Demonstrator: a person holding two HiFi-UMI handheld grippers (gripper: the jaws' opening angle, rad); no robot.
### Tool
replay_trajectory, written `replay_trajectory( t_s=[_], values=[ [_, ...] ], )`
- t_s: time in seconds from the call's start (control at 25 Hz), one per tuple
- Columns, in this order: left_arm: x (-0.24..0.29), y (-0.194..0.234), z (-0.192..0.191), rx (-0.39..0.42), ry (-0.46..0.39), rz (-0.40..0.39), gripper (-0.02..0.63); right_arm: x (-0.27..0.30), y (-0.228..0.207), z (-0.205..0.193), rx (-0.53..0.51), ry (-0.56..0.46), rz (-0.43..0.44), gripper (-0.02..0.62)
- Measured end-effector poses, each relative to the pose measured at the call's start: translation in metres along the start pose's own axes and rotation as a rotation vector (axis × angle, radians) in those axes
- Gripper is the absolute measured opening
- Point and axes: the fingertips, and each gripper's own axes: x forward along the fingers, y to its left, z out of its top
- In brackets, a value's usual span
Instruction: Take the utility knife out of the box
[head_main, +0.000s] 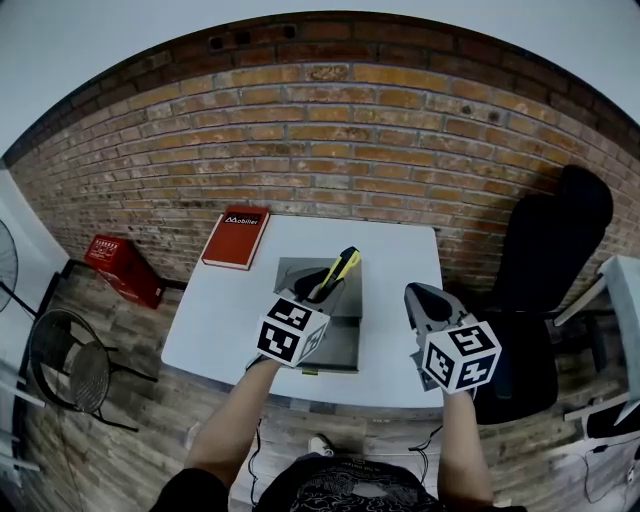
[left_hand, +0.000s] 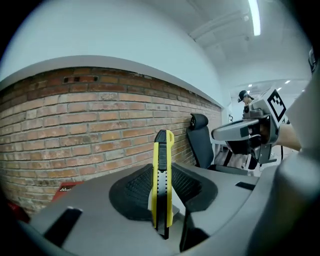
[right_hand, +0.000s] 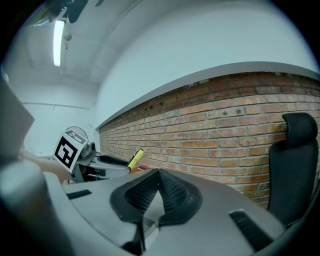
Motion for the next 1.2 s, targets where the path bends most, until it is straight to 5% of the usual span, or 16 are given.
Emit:
replay_trajectory(
  t_s=[0.64, 1.2],
  values=[
    [-0.017, -0.048, 0.051, -0.121, -0.188, 0.177, 0.129, -0.04, -0.033, 0.011, -0.022, -0.042, 0.037, 0.018],
    [-0.024, -0.082, 0.036, -0.155, -0.18, 0.267, 0.129, -0.063, -0.05, 0.004, -0.057, -0.032, 0.079, 0.018]
  ],
)
